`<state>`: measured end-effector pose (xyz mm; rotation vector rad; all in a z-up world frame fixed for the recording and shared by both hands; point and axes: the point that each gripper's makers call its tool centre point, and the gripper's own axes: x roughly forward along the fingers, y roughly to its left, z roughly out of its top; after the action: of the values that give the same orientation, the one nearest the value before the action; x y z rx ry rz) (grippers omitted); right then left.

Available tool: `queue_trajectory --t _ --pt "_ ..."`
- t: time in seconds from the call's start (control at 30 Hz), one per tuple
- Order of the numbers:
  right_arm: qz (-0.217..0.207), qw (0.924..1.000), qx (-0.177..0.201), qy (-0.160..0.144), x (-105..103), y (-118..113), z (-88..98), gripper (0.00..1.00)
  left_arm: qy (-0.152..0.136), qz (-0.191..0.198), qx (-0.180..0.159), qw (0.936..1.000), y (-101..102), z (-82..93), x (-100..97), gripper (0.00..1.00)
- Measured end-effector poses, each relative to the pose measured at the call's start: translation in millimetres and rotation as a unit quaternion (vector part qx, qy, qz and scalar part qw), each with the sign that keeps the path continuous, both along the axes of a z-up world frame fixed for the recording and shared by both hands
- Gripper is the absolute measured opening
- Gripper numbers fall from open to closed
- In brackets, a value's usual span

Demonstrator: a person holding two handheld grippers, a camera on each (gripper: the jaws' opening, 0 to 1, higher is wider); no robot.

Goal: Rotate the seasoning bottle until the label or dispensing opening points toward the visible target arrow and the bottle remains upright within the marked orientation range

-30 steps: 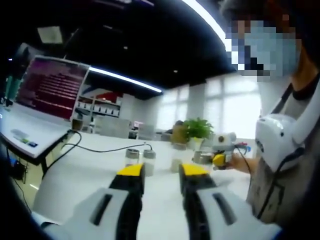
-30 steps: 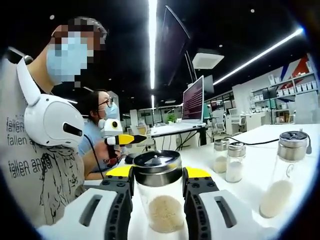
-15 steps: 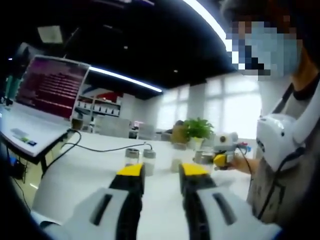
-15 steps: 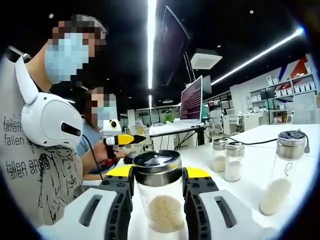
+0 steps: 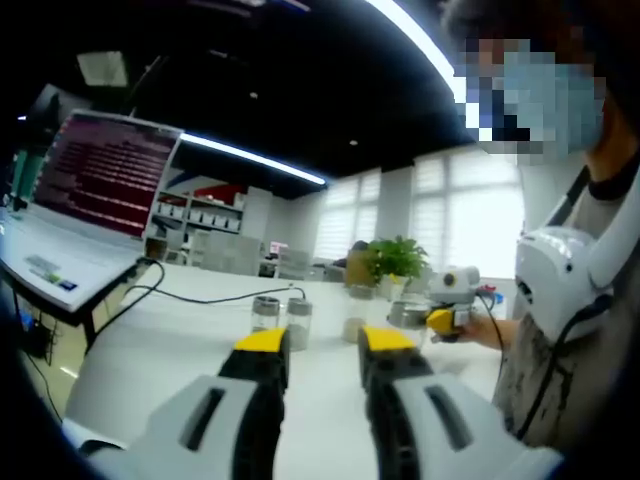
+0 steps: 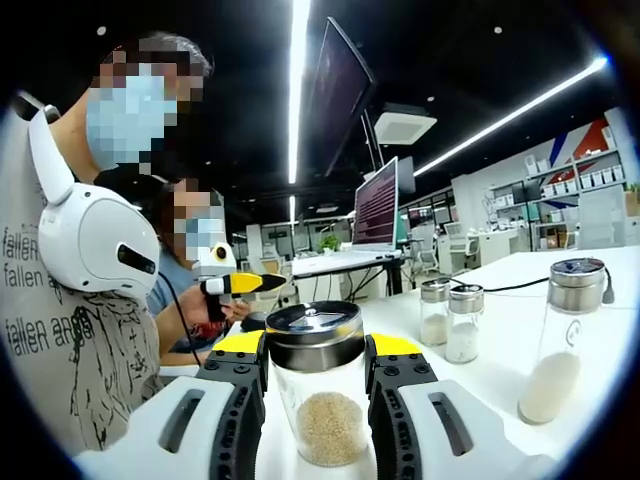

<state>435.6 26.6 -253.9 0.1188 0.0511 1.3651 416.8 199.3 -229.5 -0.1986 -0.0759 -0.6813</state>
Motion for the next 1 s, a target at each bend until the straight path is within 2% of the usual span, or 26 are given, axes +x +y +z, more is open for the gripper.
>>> queue_trajectory --t 0.17,0.2,0.23,0.27,0.3,0.4,0.6,0.7,0.8,0.9,1.0 --pt "0.001 1.0000 0.005 0.006 0.2 0.2 0.1 0.38 -0.006 0.000 -0.008 1.0000 1.0 5.1 -0.9 0.29" --pt "0.008 0.9999 0.008 0.011 -0.7 0.7 0.4 0.39 -0.009 0.000 -0.009 0.9999 1.4 6.3 -1.5 0.29" --pt "0.040 0.9988 0.013 0.025 -7.7 2.5 0.5 0.39 -0.011 0.000 -0.010 0.9999 1.8 7.1 -2.0 0.29" --pt "0.053 0.9977 0.010 0.041 -9.7 3.0 -1.2 0.40 -0.012 0.000 -0.011 0.9999 2.1 7.0 -2.2 0.29" --pt "0.049 0.9980 0.005 0.039 -6.6 3.8 -1.2 0.40 -0.010 0.000 -0.012 0.9999 2.6 5.9 -1.9 0.29" --pt "0.049 0.9988 -0.002 0.000 -5.6 2.8 1.8 0.42 0.000 0.002 -0.006 1.0000 3.2 0.2 -0.1 0.29" --pt "0.057 0.9982 0.010 0.016 -1.2 3.8 0.7 0.48 0.001 0.002 -0.005 1.0000 1.5 -0.7 0.0 0.29" --pt "0.070 0.9968 0.034 0.020 -6.2 7.4 9.2 0.47 0.004 0.003 0.000 1.0000 1.1 -2.7 0.3 0.29" --pt "0.066 0.9974 0.028 0.013 -4.1 8.6 8.4 0.47 0.006 0.003 0.001 1.0000 1.8 -3.6 -0.2 0.29" --pt "0.068 0.9971 0.029 0.020 -3.2 8.7 7.5 0.48 0.007 0.004 -0.001 1.0000 4.0 -4.5 0.6 0.29" --pt "0.067 0.9964 0.045 0.024 -3.1 6.5 14.7 0.48 0.008 0.004 -0.003 1.0000 5.0 -5.2 1.8 0.29"
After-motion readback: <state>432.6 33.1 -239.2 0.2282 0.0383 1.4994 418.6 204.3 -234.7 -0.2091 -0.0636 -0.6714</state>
